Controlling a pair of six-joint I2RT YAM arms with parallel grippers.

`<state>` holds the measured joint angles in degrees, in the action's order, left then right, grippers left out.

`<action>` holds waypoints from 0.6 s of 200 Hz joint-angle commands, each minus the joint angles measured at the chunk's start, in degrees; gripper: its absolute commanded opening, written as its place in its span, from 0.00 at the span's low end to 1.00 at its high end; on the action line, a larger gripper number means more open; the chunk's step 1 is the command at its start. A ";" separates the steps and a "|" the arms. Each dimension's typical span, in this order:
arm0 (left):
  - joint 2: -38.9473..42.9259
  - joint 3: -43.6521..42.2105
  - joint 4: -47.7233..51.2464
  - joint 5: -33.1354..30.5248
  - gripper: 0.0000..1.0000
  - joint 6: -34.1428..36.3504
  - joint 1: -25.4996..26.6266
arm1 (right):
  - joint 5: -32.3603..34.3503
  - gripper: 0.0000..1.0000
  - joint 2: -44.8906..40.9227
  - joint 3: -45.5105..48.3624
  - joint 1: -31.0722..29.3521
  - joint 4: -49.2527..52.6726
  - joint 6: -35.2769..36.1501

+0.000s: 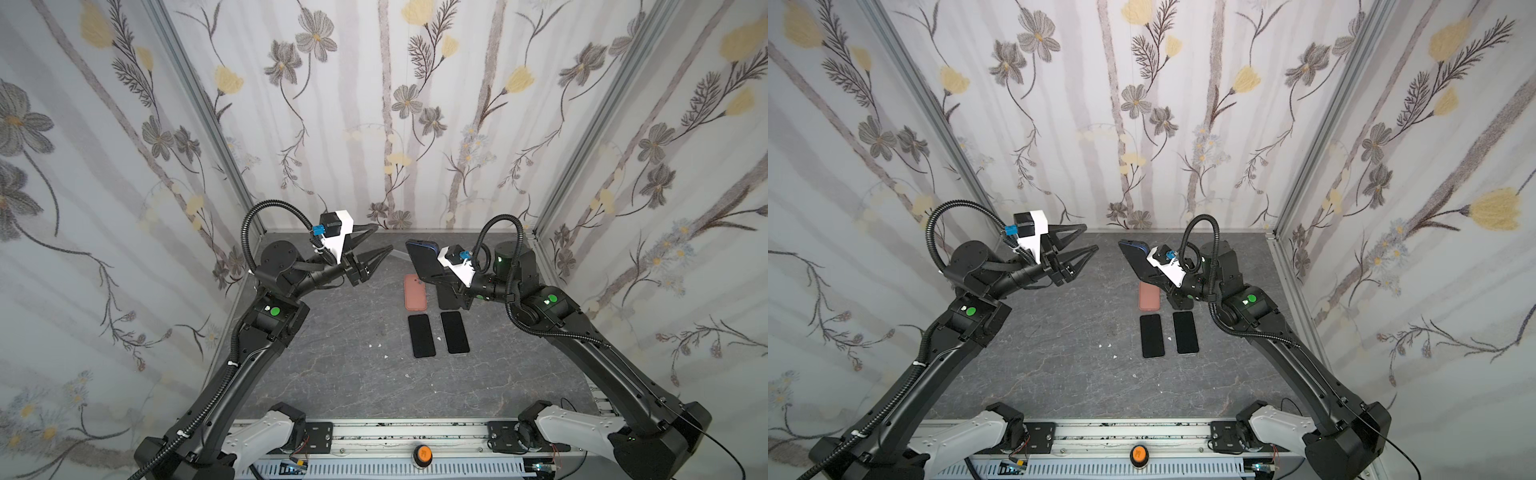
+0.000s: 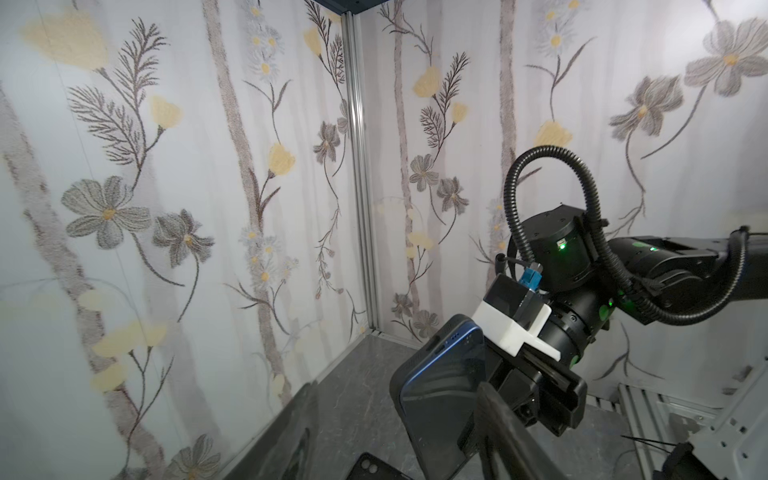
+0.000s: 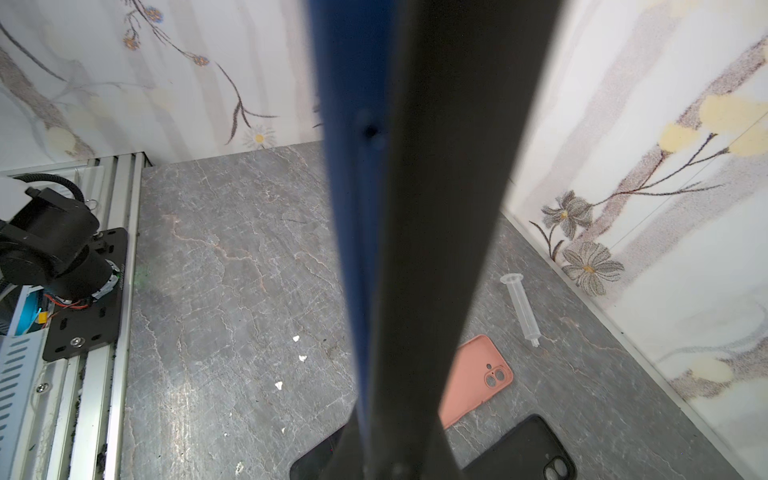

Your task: Take the phone out of the phone case

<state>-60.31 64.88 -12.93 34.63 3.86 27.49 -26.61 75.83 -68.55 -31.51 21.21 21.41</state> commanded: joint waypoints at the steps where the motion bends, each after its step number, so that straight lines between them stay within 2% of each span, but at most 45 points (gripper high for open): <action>1: 0.55 -1.35 2.46 -9.72 0.60 11.58 3.78 | 2.64 0.00 -0.03 -0.70 -0.45 -1.13 2.24; 36: 0.02 -2.91 2.38 -15.79 0.55 17.33 10.32 | 8.53 0.00 -0.75 -0.45 -2.02 0.05 4.31; 120: 0.90 -7.59 0.05 -23.30 0.49 29.39 19.36 | 15.26 0.00 -2.54 0.40 -2.95 1.58 8.41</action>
<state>-59.55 57.58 -10.52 14.59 28.05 45.84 -13.47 73.19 -67.66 -34.33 23.64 27.94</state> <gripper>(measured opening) 0.504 0.110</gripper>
